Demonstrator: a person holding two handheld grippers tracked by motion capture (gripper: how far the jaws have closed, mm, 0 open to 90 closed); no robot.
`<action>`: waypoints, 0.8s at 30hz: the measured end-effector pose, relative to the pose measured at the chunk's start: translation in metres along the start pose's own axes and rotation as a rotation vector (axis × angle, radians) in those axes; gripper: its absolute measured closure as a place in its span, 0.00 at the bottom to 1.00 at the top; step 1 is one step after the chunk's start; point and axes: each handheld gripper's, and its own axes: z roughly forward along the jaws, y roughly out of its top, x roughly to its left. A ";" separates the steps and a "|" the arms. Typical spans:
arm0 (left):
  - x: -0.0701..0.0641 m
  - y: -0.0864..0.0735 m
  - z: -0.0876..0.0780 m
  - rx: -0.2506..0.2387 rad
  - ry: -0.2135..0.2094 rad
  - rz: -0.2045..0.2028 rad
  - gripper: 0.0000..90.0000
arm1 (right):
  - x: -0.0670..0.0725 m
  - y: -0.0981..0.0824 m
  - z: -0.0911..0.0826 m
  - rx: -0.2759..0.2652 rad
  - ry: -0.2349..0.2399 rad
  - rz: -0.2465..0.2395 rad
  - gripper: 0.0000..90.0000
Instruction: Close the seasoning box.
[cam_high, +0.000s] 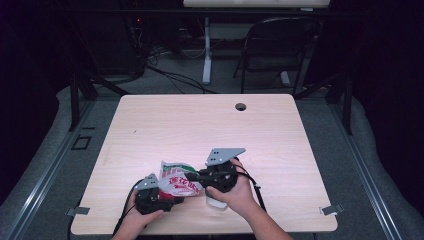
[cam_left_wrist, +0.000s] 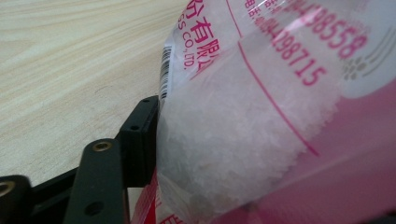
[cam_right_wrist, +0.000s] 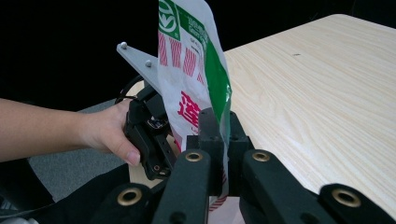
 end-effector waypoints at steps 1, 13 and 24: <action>-0.001 0.000 0.000 0.003 0.006 0.003 0.50 | 0.000 0.000 0.000 0.001 -0.001 0.000 1.00; -0.003 0.001 0.001 0.033 0.052 0.040 0.65 | -0.002 -0.003 0.002 0.004 -0.009 0.010 1.00; -0.006 0.002 -0.002 0.034 0.117 0.074 0.70 | -0.005 -0.005 0.002 -0.006 -0.011 0.022 1.00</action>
